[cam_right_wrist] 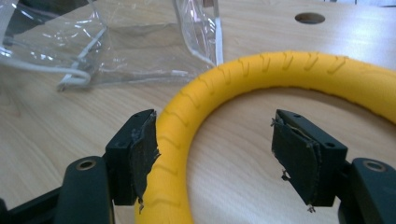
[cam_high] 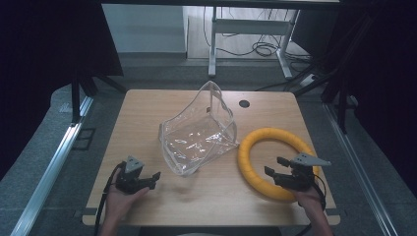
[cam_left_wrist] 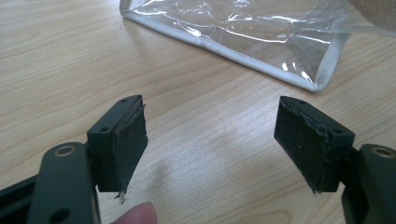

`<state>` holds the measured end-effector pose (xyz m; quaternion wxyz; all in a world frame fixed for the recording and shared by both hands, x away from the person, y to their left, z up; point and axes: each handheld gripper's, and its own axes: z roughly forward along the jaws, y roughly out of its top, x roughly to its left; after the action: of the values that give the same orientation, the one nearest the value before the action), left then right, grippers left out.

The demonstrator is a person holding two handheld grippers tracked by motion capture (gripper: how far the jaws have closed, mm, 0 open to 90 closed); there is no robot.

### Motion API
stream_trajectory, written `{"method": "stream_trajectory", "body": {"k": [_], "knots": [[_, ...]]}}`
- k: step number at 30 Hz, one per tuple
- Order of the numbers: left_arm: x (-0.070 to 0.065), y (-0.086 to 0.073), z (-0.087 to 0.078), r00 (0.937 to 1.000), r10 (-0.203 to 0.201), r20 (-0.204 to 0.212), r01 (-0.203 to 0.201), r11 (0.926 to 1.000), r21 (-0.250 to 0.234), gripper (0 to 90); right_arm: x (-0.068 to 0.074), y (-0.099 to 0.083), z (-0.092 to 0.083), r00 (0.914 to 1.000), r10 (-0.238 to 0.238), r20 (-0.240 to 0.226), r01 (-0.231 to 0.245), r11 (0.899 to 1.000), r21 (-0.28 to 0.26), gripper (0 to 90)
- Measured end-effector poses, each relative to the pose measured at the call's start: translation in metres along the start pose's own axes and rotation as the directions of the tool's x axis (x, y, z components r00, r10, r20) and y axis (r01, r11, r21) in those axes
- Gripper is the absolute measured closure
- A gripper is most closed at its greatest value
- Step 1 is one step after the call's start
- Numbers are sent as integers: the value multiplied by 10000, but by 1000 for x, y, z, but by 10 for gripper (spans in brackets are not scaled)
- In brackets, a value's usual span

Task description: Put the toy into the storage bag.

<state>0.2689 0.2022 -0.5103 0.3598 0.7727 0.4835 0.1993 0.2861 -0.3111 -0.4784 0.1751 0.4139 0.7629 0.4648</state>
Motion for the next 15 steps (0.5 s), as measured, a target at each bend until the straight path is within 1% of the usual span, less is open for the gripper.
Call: {"method": "stream_trajectory", "body": {"k": [2,3,4,5,8,9,10,11,12,13,14,15], "knots": [[0,0,0,10000,-24,3,24,10000,-27,251,-2,-2,-1,9999,156,-68,-156,9998,-84,303],[0,0,0,10000,-39,22,40,10000,-39,251,-2,-2,-1,9999,156,-68,-156,9998,-84,303],[-1,0,2,10000,-23,56,23,10000,4,248,-4,-3,-2,9992,404,-70,-404,9992,-62,306],[-1,0,2,9999,-58,97,58,10000,24,248,-4,-3,-2,9988,495,-54,-495,9988,-45,310],[-1,0,2,9997,-130,213,128,9999,79,246,-5,-1,-3,9982,606,15,-606,9982,-23,319],[-1,1,2,9995,-163,276,160,9998,125,248,-4,0,-4,9987,508,23,-509,9987,74,328],[-1,1,1,9991,-201,378,194,9996,180,248,-4,1,-4,9997,238,97,-240,9996,178,336],[-1,2,0,9979,-189,614,173,9995,267,243,-3,3,-4,9998,-77,176,71,9995,315,337],[-1,2,0,9979,-189,614,173,9995,267,238,-3,3,-4,9998,-77,176,71,9995,315,337],[-1,2,-1,9976,-182,664,163,9995,288,235,-1,6,-6,9996,-270,128,263,9981,562,336],[-1,3,-1,9974,-166,708,145,9995,293,235,-1,6,-6,9996,-270,128,263,9981,562,336],[0,3,-2,9968,-176,779,155,9995,278,234,-1,8,-6,9995,-314,-7,314,9972,676,336]]}}
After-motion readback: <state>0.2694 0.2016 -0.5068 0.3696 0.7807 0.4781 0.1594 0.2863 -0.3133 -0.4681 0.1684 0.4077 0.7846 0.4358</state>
